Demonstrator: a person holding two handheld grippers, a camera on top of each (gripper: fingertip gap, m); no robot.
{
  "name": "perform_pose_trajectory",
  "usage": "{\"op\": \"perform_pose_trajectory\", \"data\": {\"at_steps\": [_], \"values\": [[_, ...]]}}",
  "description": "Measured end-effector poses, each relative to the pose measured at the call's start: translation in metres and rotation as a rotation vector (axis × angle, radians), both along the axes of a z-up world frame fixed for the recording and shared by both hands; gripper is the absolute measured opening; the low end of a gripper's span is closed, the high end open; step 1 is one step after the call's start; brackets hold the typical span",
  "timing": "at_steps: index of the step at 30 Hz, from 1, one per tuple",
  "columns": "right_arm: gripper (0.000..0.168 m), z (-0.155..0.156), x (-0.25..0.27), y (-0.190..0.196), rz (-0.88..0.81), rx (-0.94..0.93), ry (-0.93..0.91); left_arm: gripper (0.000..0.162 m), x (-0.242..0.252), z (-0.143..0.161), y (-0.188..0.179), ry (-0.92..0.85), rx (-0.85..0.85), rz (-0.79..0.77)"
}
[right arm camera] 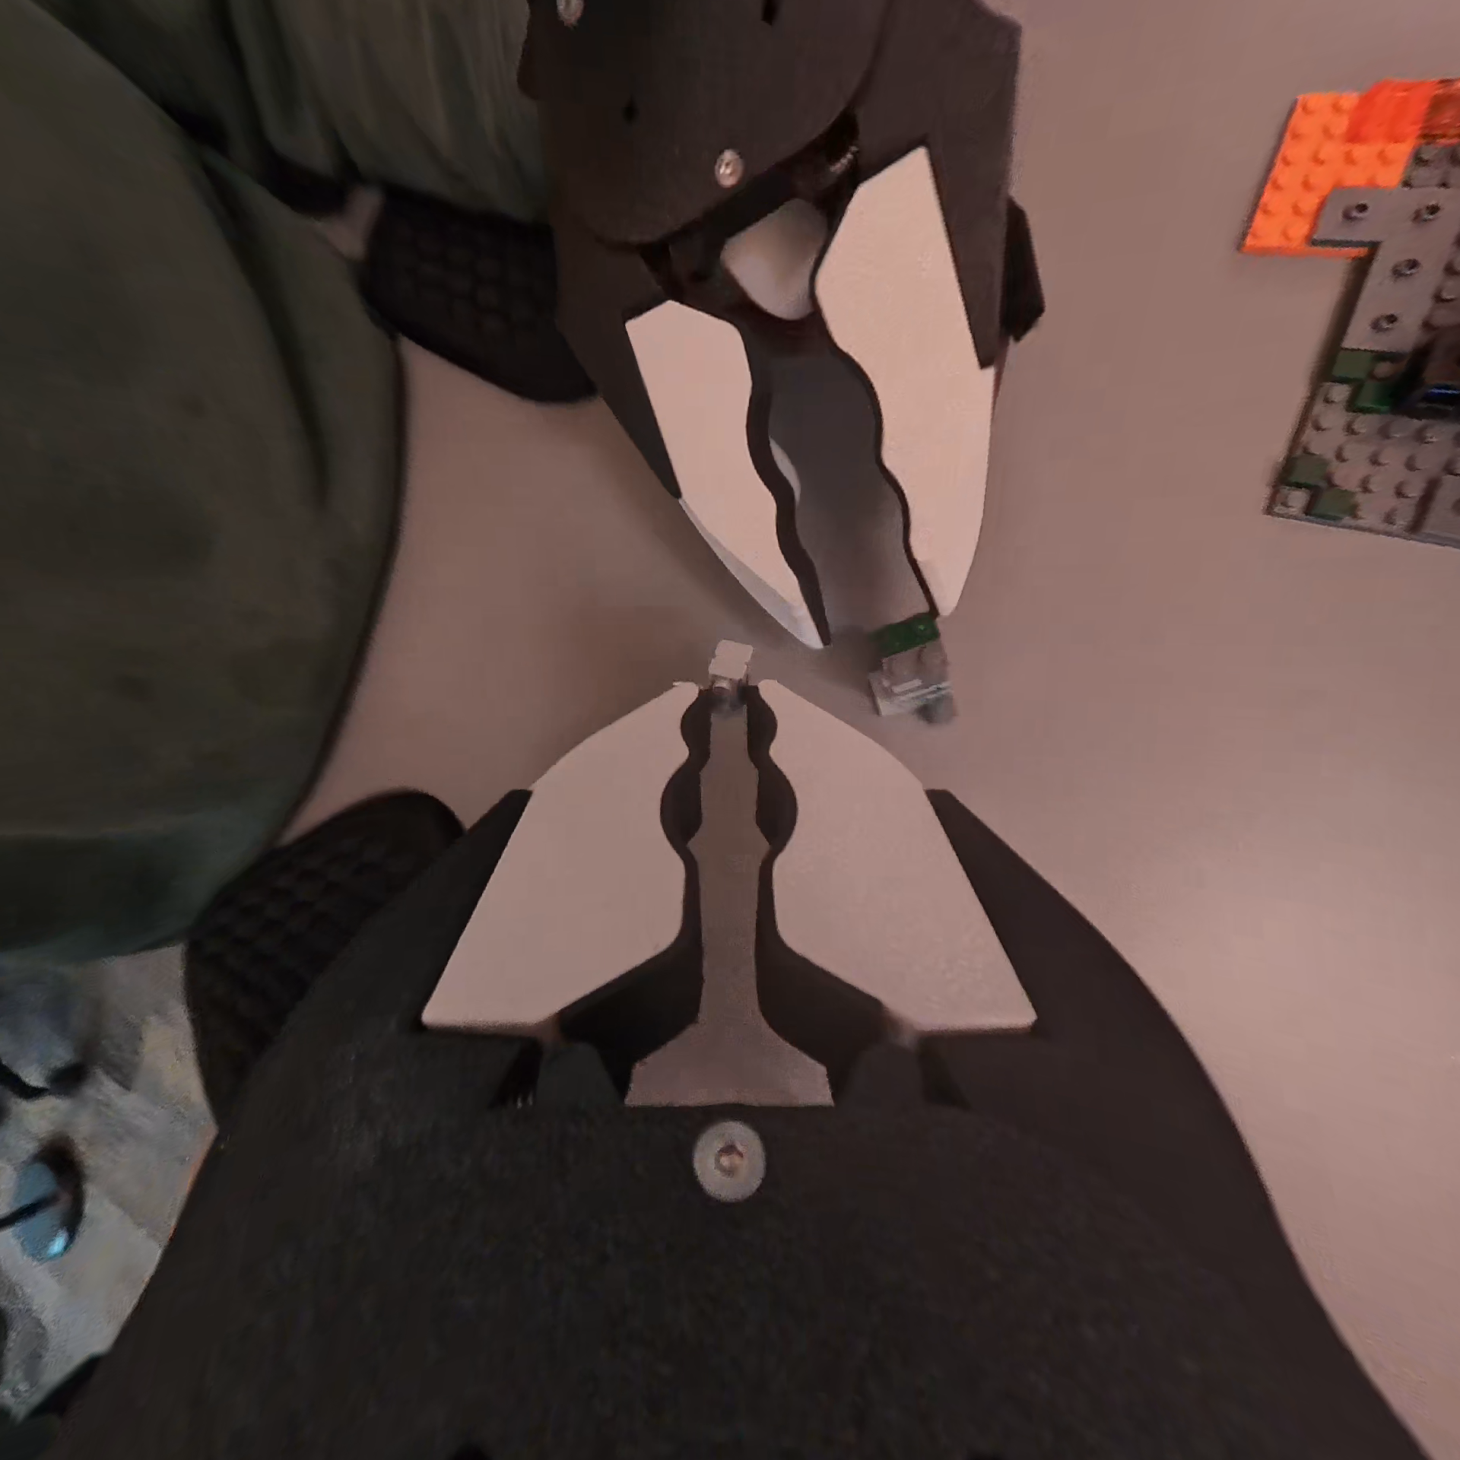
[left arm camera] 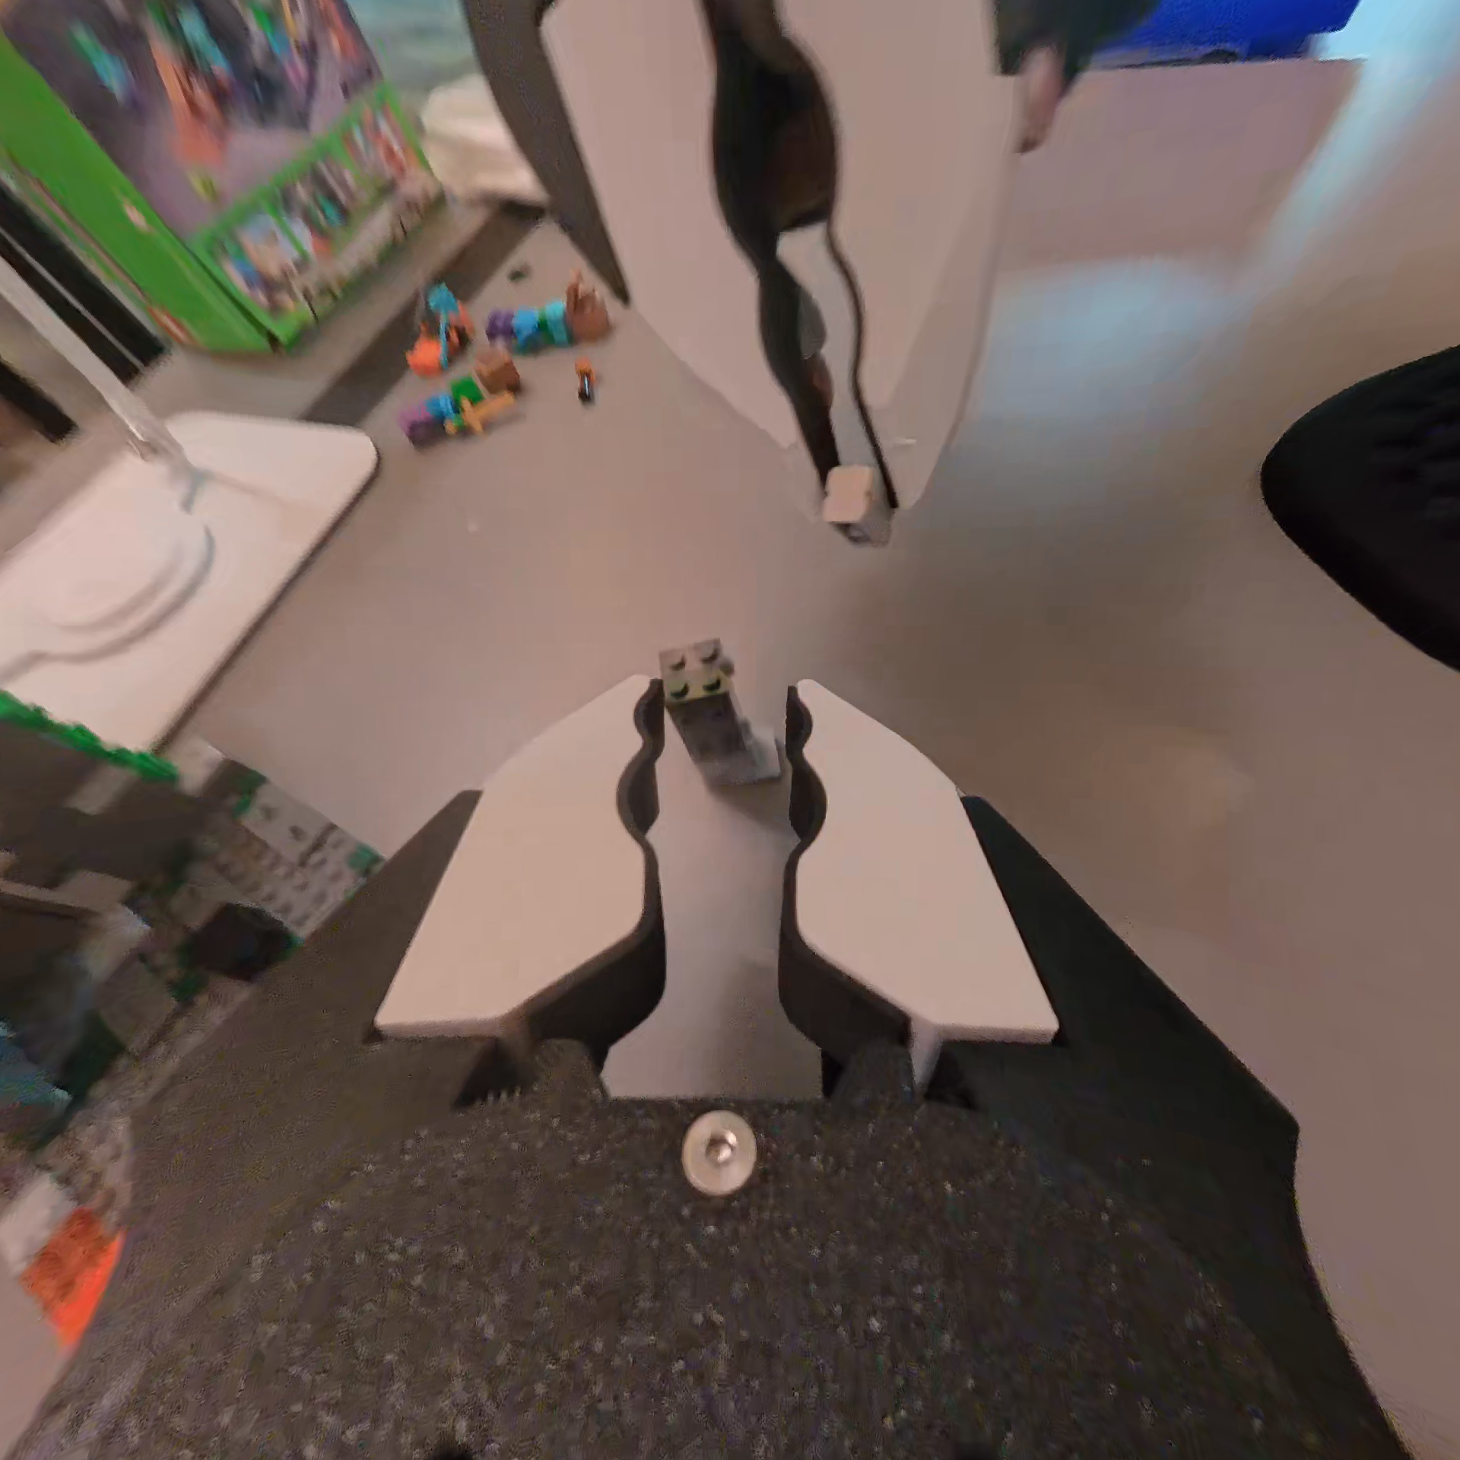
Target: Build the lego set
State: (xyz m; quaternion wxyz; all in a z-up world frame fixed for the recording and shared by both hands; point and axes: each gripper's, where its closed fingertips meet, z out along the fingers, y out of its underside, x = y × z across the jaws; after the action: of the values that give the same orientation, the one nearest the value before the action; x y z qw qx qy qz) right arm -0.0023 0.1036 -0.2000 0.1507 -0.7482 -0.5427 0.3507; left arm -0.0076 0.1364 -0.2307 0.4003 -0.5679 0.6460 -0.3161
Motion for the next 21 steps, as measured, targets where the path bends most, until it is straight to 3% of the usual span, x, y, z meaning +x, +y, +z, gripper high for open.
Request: {"op": "perform_pose_trajectory", "data": {"at_steps": [8, 21], "values": [[0.008, 0.022, 0.001, -0.008, -0.098, -0.200, 0.232, 0.027, 0.007, 0.049, -0.034, -0.230, 0.301, -0.062], [0.008, 0.030, -0.014, -0.018, -0.149, -0.396, 0.407, 0.017, 0.007, 0.063, -0.043, -0.287, 0.606, -0.052]]}}
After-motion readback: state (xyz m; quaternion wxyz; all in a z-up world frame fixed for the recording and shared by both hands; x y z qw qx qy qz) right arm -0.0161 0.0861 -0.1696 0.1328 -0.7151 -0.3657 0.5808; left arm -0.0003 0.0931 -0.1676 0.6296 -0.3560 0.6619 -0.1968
